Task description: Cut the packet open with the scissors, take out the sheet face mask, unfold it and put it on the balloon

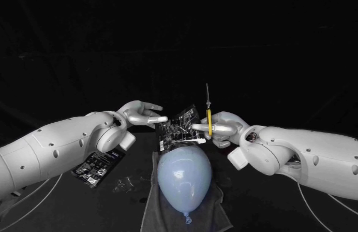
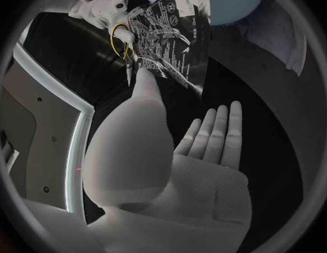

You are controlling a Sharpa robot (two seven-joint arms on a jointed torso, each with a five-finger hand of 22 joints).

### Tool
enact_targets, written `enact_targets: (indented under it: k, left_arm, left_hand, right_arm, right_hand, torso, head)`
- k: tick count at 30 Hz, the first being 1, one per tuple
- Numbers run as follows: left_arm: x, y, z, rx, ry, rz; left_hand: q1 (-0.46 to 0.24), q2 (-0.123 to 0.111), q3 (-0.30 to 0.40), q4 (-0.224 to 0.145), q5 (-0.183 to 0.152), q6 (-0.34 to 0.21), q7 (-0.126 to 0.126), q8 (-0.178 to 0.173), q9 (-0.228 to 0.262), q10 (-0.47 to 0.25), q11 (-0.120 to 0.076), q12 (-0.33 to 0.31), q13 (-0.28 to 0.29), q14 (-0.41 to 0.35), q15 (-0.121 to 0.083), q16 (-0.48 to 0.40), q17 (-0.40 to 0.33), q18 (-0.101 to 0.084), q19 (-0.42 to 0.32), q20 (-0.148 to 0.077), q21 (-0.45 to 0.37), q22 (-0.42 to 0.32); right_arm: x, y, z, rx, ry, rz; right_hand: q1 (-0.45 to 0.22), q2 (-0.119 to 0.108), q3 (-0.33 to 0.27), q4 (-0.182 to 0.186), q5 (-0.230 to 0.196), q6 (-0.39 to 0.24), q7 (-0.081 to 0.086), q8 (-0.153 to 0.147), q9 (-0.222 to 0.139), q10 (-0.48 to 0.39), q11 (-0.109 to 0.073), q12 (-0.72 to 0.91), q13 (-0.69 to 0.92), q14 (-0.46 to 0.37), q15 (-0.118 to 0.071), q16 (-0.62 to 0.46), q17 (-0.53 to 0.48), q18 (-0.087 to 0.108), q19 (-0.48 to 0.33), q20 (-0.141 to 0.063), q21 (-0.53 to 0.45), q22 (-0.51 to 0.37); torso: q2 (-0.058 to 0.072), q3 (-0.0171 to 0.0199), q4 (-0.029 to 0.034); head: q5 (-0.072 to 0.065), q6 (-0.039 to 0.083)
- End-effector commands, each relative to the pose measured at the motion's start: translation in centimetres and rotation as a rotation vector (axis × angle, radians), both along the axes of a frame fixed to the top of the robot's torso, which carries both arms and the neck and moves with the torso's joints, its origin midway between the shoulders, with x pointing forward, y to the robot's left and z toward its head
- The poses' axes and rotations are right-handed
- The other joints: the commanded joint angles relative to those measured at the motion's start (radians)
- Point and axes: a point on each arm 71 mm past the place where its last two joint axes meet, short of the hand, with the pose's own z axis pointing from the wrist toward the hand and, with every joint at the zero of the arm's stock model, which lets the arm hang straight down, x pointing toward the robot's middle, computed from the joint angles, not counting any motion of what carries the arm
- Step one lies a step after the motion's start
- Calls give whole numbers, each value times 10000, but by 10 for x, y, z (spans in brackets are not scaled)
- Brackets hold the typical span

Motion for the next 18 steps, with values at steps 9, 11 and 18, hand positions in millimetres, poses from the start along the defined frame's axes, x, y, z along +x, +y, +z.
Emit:
enact_targets:
  k: [9, 11, 18]
  left_arm:
    - [-3, -2, -25, -2475, 3455, 55]
    - [-3, -1, -28, -3065, 3637, 108]
    - [-2, 3, -28, -5091, 3722, 33]
  left_hand:
    - [-614, -4, -27, -11, 72, -68, 824, -4, 28, 125, -66, 208, 68, 110, -79, -40, 11, 217, 280, -2, -122, -174]
    - [-648, 16, -8, -1, 81, 112, 943, 56, 89, 206, -125, 265, 78, 187, -118, -9, 23, 248, 371, -4, -137, -204]
    - [-632, 213, 194, -14, 83, 982, 1146, 342, 376, 437, -228, 408, 92, 366, -200, 58, 50, 308, 538, -8, -219, -290]
  right_arm:
    - [-1, 5, 9, 313, -933, 239]
    - [1, 6, 12, 379, -1139, 107]
    - [12, 6, 17, 555, -1605, -428]
  right_hand:
    - [11, 147, 2164, -1781, -67, 41, 10, 49, 13, 2232, 168, 10006, 3386, 1060, -52, 63, 2627, -70, 758, -48, 69, 2436]
    - [11, 147, 2166, -1783, -68, 40, 10, 49, 13, 2232, 168, 10006, 3386, 1060, -52, 63, 2627, -71, 759, -48, 70, 2437]
    - [9, 147, 2176, -1795, -71, 38, 9, 51, 15, 2232, 167, 10006, 3386, 1060, -53, 63, 2627, -75, 769, -50, 90, 2443]
  torso:
    - [-4, -5, -5]
    - [2, -16, -8]
    - [-1, -25, 18]
  head:
    - [65, 33]
    - [66, 58]
    - [101, 140]
